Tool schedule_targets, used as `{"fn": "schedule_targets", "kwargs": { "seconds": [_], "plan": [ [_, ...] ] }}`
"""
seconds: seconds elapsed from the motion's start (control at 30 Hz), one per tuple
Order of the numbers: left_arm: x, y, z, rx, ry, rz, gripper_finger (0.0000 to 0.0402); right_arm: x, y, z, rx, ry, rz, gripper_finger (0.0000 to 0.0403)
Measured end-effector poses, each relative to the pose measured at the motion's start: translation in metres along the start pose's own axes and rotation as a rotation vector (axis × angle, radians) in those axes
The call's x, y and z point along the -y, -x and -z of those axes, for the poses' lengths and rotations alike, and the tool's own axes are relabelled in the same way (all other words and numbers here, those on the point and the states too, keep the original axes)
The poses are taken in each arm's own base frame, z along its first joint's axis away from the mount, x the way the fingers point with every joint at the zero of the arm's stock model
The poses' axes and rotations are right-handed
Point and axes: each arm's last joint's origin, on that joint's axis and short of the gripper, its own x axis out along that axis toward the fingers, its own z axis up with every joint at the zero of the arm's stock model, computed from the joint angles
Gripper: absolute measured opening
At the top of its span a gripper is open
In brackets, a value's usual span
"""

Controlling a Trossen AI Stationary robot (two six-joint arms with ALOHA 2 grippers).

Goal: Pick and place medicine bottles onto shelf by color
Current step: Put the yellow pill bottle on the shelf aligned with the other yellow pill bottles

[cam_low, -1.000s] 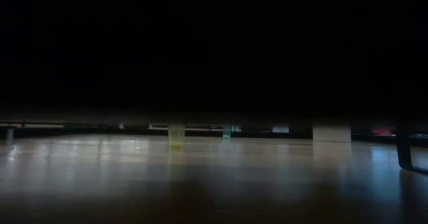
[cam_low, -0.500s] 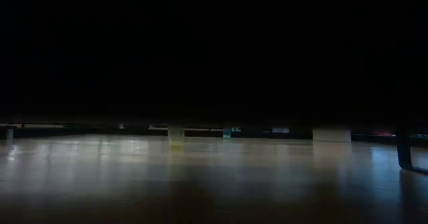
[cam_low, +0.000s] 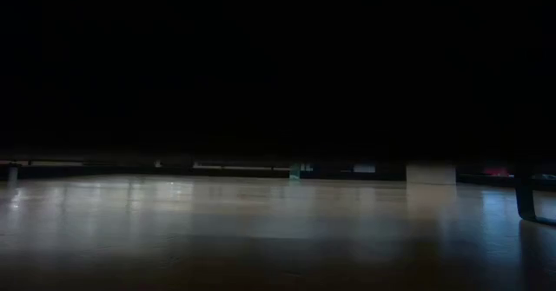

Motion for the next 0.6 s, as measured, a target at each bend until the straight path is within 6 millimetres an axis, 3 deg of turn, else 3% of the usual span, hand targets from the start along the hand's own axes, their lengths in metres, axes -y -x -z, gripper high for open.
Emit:
{"fn": "schedule_targets", "kwargs": {
  "seconds": [0.3,0.43,0.6],
  "plan": [
    [0.000,0.000,0.000,0.000,0.000,0.000,0.0306,-0.023,0.058,-0.018,-0.049,-0.016,-0.061,0.0133],
    [0.000,0.000,0.000,0.000,0.001,0.000,0.0306,-0.040,0.086,-0.024,-0.044,-0.014,-0.105,0.0133],
    [0.000,0.000,0.000,0.001,0.000,0.000,0.0306,-0.064,0.106,-0.026,-0.053,-0.026,-0.130,0.0133]
  ]
}}
